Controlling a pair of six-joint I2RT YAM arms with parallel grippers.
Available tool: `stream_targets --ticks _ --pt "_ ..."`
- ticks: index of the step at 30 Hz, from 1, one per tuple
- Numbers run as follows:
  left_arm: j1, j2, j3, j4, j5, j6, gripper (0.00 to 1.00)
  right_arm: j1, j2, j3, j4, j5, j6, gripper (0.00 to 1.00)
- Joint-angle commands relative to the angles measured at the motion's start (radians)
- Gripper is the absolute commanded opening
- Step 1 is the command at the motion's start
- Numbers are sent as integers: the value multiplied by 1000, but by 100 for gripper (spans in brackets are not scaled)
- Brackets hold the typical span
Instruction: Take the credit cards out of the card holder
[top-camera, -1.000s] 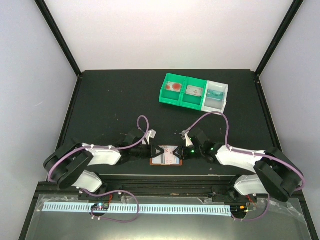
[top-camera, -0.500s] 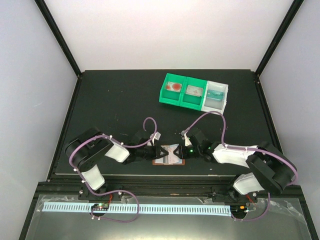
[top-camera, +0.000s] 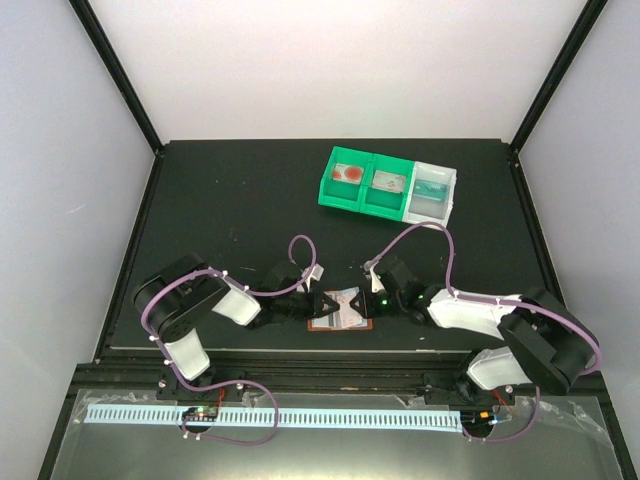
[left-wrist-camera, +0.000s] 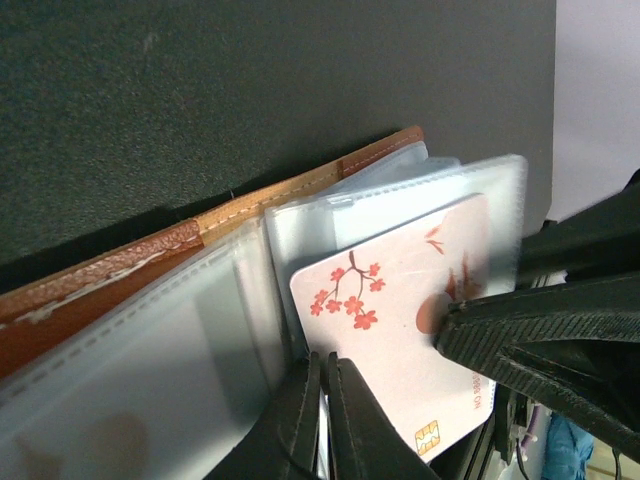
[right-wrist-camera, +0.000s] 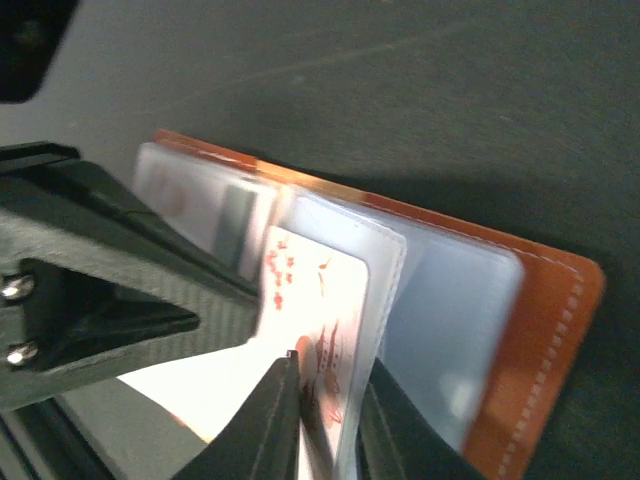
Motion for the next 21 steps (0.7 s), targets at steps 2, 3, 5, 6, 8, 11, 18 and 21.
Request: stream_targets --ticks 2,3,5,6,8,11,18,21 --pt "-10 27 -13 -8 -16 3 8 -7 -40 -5 -82 104 -34 21" --pt "-10 27 -15 -7 -17 2 9 -7 -49 -4 -91 104 -34 20" --pt "-10 27 -18 -4 -16 1 9 -8 -77 -3 -111 106 -30 20" --pt "-10 27 -18 -5 -15 3 9 -7 -92 -1 -123 109 -28 21" --pt "-10 28 -17 -2 -14 4 5 -7 -128 -1 -147 115 -23 24" --pt "-10 32 -15 2 -11 6 3 -8 -174 -5 -154 108 -21 25" --pt "-10 43 -12 8 -7 7 2 -10 -118 2 -127 86 -42 28" --pt "-10 51 -14 11 -6 9 2 -30 -57 -3 -84 28 -56 30"
